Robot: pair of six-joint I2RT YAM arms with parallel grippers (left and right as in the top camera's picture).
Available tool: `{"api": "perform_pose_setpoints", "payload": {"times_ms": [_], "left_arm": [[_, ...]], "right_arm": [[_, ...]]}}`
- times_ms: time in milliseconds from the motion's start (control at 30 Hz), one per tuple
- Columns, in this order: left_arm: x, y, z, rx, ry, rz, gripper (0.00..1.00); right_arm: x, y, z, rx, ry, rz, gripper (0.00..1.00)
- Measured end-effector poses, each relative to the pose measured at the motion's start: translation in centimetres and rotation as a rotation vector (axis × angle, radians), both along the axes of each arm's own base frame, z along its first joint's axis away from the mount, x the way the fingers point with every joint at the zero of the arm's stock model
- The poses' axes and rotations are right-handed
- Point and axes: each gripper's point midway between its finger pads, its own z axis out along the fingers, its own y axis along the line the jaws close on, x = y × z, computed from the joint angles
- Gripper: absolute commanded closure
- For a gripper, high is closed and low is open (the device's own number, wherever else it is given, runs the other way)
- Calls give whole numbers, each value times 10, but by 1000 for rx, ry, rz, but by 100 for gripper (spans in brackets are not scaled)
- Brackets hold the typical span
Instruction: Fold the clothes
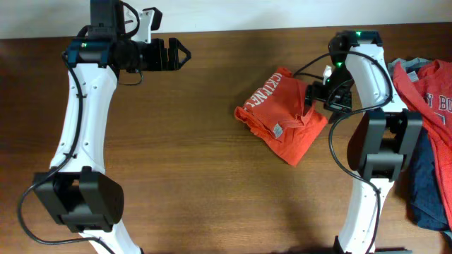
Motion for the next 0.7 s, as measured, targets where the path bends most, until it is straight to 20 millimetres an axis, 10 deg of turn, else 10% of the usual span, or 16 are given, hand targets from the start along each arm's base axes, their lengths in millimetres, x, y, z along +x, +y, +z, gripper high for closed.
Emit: {"api": "perform_pose_setpoints", "payload": {"times_ms": [200,700], "left_arm": [[4,9,-2,31,-5,30,1],[13,103,3,46,-15,226,0]], "right_arm": [[11,8,-3,-7,-44,-8,96],[39,52,-55,-126,-192,115,96]]}}
